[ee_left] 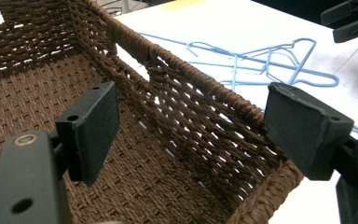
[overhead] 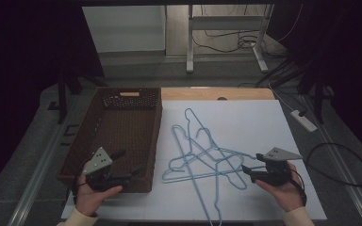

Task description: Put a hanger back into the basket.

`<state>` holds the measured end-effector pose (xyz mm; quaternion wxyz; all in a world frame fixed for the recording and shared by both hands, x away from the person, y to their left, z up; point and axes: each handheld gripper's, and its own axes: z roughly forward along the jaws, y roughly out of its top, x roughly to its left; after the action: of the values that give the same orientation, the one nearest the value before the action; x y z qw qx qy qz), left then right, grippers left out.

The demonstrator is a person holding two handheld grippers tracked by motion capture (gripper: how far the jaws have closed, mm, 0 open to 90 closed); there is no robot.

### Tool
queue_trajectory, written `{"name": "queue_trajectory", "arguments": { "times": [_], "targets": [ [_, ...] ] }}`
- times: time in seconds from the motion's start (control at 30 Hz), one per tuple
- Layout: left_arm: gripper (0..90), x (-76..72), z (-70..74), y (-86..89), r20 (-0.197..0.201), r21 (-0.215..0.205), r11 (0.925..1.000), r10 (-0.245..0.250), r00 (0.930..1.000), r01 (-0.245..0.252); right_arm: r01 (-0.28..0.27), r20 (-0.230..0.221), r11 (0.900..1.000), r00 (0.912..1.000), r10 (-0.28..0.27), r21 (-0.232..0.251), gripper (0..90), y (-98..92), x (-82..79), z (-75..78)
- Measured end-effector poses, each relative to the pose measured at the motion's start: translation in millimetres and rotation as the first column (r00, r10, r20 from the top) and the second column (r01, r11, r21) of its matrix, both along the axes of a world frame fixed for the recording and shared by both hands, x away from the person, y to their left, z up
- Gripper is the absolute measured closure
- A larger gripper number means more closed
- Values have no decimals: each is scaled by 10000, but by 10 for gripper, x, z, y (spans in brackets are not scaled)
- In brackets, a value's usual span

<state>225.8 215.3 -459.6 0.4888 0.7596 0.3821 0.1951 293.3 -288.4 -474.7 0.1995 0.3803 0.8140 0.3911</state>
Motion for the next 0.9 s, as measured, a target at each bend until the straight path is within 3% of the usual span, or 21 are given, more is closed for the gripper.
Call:
{"name": "queue_trajectory", "arguments": {
  "times": [0.43,0.9],
  "targets": [
    [194,-5,42,2,12,-25,10000,-15,10000,15,-332,-144,9988,9994,327,-371,275,151,162,83],
    [195,-11,66,1,26,-54,10000,-24,10000,24,-857,-627,9899,9949,790,-1125,306,395,551,223]
  ]
}}
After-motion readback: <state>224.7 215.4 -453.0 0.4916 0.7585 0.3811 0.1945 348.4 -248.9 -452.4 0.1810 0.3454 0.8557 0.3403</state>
